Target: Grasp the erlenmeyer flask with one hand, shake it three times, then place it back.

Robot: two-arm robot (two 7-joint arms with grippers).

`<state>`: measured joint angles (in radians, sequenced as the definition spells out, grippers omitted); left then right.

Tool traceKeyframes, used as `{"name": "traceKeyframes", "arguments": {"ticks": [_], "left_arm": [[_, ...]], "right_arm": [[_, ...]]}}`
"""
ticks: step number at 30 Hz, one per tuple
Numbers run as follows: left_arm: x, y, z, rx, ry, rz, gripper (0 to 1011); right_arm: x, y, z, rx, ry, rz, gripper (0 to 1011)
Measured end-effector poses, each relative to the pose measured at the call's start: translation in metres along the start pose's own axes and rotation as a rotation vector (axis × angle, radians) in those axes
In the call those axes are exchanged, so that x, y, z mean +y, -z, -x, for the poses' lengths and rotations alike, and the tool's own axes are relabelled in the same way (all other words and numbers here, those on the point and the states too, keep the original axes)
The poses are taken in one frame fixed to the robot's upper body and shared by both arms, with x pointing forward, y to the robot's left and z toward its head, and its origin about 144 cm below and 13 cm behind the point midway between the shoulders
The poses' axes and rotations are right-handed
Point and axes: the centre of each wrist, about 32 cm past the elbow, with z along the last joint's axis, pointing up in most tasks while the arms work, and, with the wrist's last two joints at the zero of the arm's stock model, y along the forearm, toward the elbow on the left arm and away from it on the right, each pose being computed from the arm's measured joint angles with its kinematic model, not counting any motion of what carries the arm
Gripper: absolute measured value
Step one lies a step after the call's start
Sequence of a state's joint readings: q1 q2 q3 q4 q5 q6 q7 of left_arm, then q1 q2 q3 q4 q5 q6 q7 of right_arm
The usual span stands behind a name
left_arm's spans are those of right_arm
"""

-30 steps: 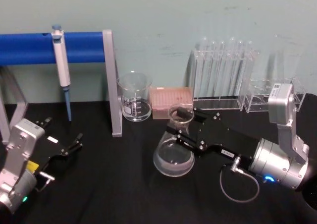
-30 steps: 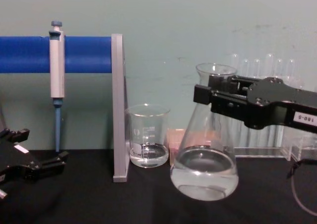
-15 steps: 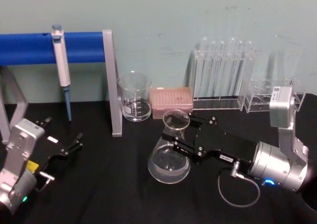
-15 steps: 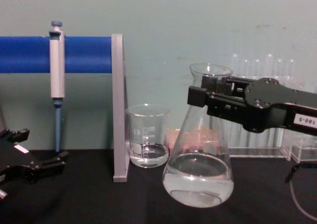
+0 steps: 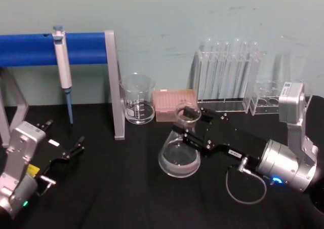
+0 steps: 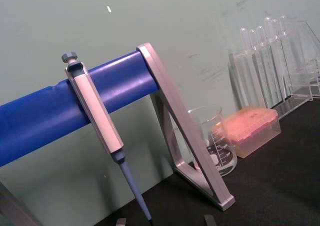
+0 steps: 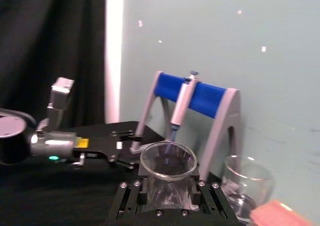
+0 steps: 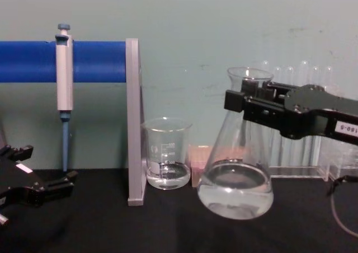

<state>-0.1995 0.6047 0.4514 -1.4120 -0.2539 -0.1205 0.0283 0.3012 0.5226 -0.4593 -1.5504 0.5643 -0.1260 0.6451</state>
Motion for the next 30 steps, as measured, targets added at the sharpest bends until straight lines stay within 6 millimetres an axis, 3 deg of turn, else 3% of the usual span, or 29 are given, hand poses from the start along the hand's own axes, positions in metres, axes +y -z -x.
{"name": "traceKeyframes", "arguments": {"ticks": [30], "left_arm": [[0.0, 0.0, 0.0, 0.0, 0.0, 0.0, 1001]], "right_arm": [[-0.023, 0.001, -0.031, -0.049, 0.438, 0.051, 465]]}}
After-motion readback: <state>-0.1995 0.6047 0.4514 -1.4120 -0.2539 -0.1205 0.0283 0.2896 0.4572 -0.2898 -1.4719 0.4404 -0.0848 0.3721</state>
